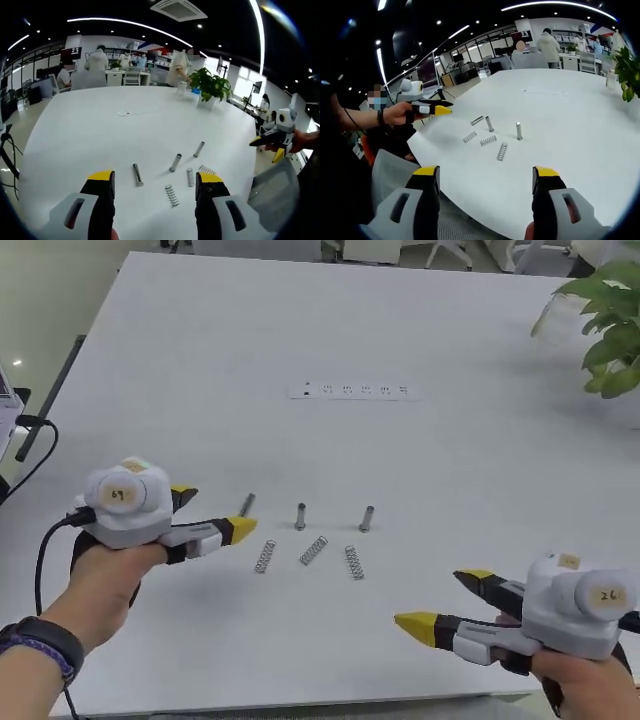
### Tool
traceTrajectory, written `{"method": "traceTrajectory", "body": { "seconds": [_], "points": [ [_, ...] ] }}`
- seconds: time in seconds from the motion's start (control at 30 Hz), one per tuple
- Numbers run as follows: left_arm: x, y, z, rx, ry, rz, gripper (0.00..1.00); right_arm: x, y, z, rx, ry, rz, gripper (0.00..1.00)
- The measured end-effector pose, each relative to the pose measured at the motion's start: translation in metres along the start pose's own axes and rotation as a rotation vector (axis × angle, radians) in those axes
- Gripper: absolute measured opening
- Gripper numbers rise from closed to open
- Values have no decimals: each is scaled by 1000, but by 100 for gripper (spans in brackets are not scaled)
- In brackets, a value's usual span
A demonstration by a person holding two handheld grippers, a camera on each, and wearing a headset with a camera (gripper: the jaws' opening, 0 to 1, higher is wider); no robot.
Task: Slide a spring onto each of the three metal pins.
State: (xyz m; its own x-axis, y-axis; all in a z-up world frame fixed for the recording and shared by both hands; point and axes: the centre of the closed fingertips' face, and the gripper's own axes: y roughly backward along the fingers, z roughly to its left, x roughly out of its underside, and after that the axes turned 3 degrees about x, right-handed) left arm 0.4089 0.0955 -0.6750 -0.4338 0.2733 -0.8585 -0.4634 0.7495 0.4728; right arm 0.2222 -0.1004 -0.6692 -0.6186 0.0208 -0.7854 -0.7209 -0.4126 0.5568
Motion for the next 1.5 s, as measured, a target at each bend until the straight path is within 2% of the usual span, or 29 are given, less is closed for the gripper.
{"method": "traceTrajectory", "body": {
  "seconds": [0.57, 0.87, 1.0, 1.5],
  "points": [
    [0, -29, 17, 3, 24, 24, 56, 1, 0, -3, 7, -3, 3, 74],
    [5, -46, 25, -2, 49, 40, 52, 1, -1, -3, 7, -1, 9, 74],
    [8, -53, 32, -28, 70, 46, 48, 0, -2, -4, 7, 0, 13, 74],
    [20, -80, 47, -59, 130, 78, 37, 3, -5, -5, 5, 1, 33, 73]
  ]
}}
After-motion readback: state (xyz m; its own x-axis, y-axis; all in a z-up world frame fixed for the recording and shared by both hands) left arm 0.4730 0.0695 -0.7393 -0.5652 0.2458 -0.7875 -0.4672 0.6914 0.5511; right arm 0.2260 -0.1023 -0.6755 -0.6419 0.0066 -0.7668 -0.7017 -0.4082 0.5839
